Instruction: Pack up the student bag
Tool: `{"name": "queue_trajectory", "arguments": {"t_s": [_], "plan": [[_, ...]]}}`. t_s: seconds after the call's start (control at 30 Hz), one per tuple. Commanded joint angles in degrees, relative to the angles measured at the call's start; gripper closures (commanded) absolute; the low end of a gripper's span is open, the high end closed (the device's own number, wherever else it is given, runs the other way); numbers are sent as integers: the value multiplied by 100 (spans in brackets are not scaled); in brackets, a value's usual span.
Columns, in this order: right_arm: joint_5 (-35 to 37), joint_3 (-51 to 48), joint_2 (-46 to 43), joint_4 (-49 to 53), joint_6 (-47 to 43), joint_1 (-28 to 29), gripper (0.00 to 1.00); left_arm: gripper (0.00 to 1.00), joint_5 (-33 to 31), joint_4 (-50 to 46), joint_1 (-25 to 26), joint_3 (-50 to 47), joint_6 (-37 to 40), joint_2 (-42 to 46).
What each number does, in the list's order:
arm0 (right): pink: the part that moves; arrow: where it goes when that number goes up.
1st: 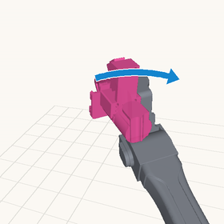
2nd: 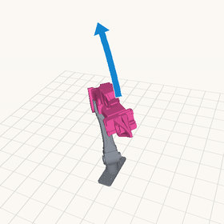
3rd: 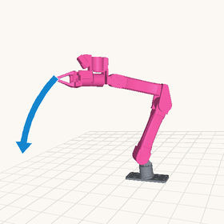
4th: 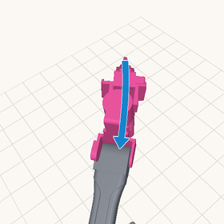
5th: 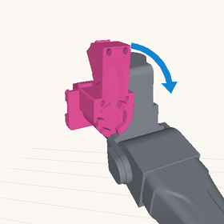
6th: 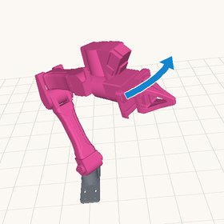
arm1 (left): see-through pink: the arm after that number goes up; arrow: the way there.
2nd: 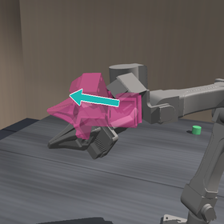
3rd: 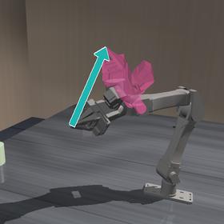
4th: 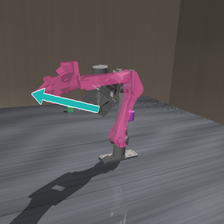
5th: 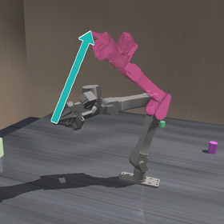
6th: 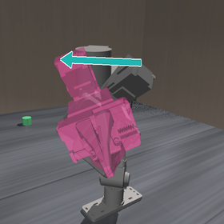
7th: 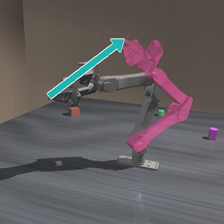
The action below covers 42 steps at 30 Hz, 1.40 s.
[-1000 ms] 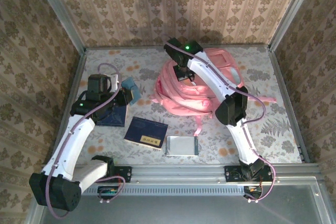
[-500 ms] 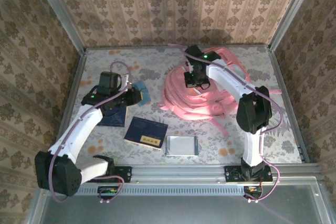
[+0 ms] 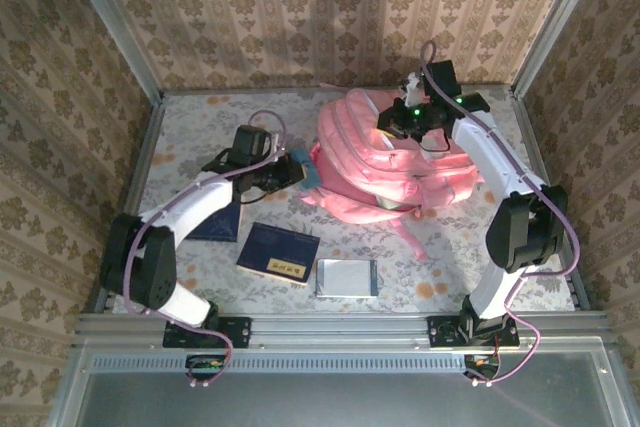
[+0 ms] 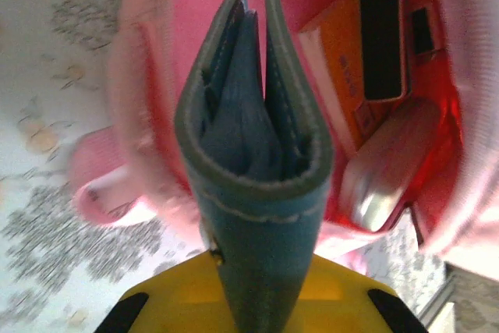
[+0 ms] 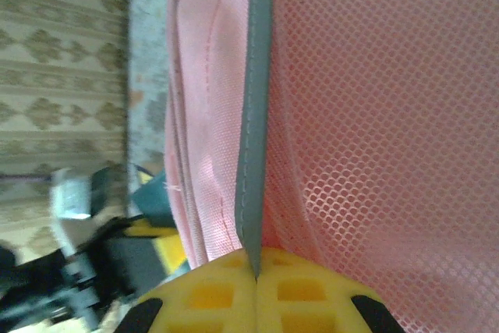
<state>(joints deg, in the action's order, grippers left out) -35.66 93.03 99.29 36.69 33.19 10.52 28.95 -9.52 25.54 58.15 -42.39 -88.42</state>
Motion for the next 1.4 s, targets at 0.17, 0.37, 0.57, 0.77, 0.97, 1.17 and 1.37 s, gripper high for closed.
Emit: {"name": "queue_trajectory", "arguments": {"t_s": [0.17, 0.37, 0.57, 0.77, 0.97, 1.17, 1.37], "plan": [[-1750, -442, -650, -2006, 1412, -233, 100, 91, 1122, 2269, 286, 668, -1339, -1089], [-2103, -504, -588, -2664, 1923, -235, 100, 94, 1467, 3317, 610, 1170, -1860, -1698], [-2330, -439, -404, -3388, 2523, -236, 100, 94, 1486, 4070, 962, 1506, -2404, -2397], [-2369, -376, -231, -3830, 2901, -235, 100, 91, 1395, 5538, 1226, 1624, -3551, -3278], [-2335, -305, -120, -3932, 2955, -231, 100, 43, 1635, 4719, 1552, 2481, -3178, -3727], [-2107, -261, -200, -3295, 2433, -278, 100, 6, 1508, 3951, 1505, 2199, -2674, -3307], [-1710, -247, -330, -2627, 1858, -417, 100, 3, 1291, 3033, 1191, 1216, -1972, -2382]]}}
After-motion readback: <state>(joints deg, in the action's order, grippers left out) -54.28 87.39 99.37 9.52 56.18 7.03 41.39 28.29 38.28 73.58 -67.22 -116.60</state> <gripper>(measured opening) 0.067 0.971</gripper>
